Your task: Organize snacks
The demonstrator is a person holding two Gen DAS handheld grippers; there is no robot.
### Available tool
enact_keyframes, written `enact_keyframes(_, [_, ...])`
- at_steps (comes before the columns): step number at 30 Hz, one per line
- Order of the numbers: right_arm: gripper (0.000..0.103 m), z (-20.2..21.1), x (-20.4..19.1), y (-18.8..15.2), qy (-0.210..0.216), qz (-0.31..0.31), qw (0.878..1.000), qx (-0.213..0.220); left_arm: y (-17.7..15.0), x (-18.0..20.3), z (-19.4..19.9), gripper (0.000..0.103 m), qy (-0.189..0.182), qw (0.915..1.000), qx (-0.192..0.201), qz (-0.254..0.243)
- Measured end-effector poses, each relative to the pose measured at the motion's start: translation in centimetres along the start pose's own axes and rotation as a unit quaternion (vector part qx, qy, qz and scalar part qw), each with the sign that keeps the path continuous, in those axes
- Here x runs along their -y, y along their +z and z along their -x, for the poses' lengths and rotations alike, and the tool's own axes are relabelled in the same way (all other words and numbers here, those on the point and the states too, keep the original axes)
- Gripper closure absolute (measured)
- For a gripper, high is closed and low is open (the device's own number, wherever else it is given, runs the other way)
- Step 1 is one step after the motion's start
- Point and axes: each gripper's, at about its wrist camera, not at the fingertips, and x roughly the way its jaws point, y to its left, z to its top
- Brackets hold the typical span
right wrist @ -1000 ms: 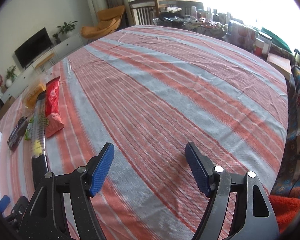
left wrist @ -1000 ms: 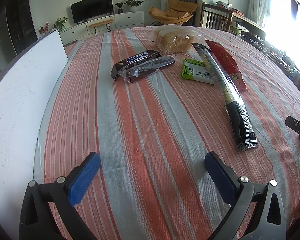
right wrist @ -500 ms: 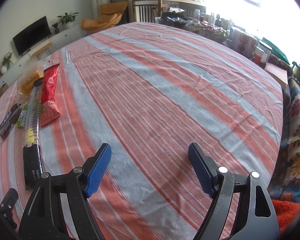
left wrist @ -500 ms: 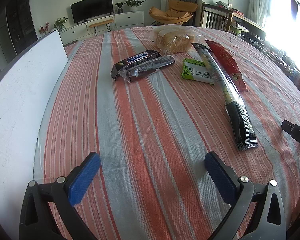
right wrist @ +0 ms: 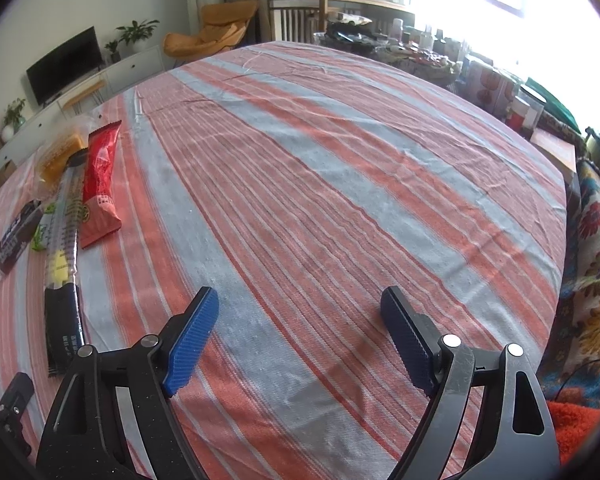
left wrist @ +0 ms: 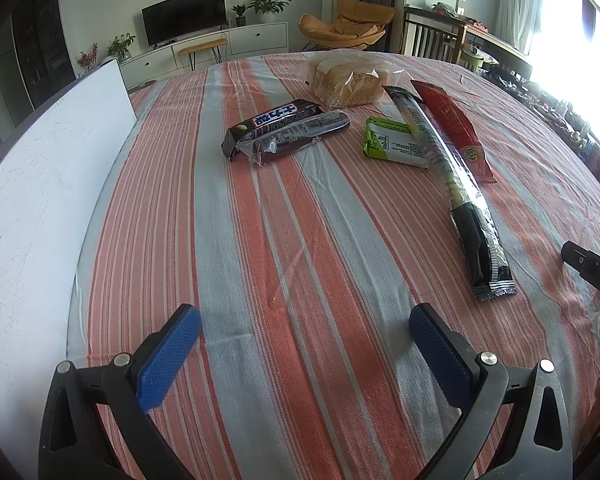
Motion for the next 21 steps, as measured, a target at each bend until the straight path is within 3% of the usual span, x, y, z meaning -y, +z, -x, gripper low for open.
enact_keyframes(2, [0.017, 0.0, 0.0, 0.0, 0.000, 0.000, 1.000, 0.000, 0.2, -0.1, -0.1, 0.000, -0.004, 1.0000, -0.007, -0.003])
enact_keyframes(6, [0.017, 0.0, 0.0, 0.0, 0.000, 0.000, 1.000, 0.000, 2.4, -0.8, -0.3, 0.001, -0.026, 0.9955, -0.091, -0.003])
enact_keyframes(8, [0.017, 0.0, 0.0, 0.0, -0.001, 0.000, 1.000, 0.000, 4.1, -1.7, 1.3, 0.001, -0.051, 0.9957, -0.076, 0.019])
enact_keyframes(12, [0.016, 0.0, 0.0, 0.0, 0.001, 0.001, 1.000, 0.000, 9.2, -2.7, 3.7, 0.001, -0.065, 0.9970, -0.033, 0.028])
enact_keyframes(17, [0.016, 0.0, 0.0, 0.0, 0.001, 0.000, 1.000, 0.000, 14.9, -3.1, -0.4, 0.002, -0.038, 0.9972, -0.064, -0.008])
enact_keyframes(19, [0.016, 0.0, 0.0, 0.0, 0.001, 0.000, 1.000, 0.000, 16.1, -3.9, -2.9, 0.010, -0.006, 0.9970, -0.077, -0.002])
enact_keyframes(21, [0.016, 0.0, 0.0, 0.0, 0.000, 0.000, 1.000, 0.000, 16.9, -4.7, -5.7, 0.025, -0.001, 0.9952, -0.097, 0.011])
